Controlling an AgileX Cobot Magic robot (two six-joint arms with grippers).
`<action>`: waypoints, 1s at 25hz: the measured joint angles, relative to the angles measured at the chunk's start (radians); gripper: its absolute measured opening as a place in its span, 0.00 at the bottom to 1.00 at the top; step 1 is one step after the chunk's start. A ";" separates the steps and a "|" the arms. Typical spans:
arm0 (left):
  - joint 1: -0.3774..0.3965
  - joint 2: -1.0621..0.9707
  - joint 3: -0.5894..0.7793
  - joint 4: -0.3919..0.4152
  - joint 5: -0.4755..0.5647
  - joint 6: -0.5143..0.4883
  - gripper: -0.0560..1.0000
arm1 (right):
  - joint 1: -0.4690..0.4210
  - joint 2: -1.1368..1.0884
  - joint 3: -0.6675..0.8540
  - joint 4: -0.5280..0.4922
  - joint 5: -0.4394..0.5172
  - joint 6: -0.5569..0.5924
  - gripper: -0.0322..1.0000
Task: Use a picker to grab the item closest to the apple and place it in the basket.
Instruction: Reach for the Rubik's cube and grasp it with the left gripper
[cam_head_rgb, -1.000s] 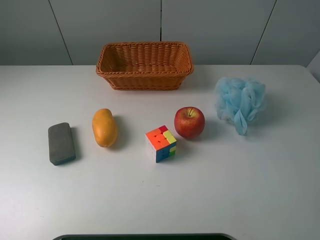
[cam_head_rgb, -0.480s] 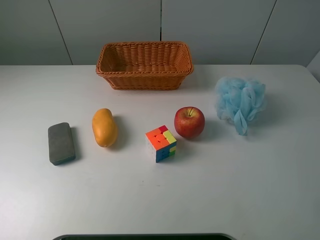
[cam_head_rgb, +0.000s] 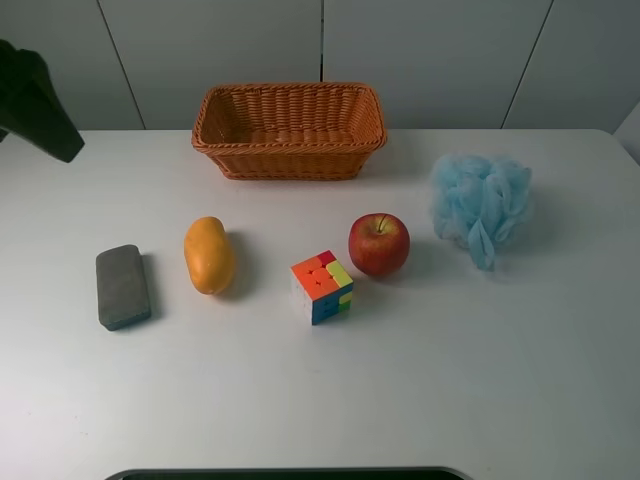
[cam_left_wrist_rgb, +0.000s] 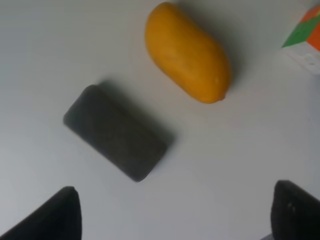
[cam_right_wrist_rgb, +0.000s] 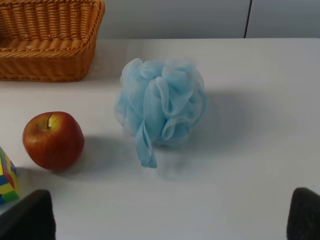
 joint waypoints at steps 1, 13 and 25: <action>-0.030 0.049 -0.028 0.000 -0.002 0.002 0.74 | 0.000 0.000 0.000 0.000 0.000 0.000 0.71; -0.291 0.526 -0.372 -0.002 -0.010 0.095 0.74 | 0.000 0.000 0.000 0.000 0.000 0.000 0.71; -0.451 0.743 -0.460 -0.002 -0.046 0.138 0.74 | 0.000 0.000 0.000 0.000 0.000 0.000 0.71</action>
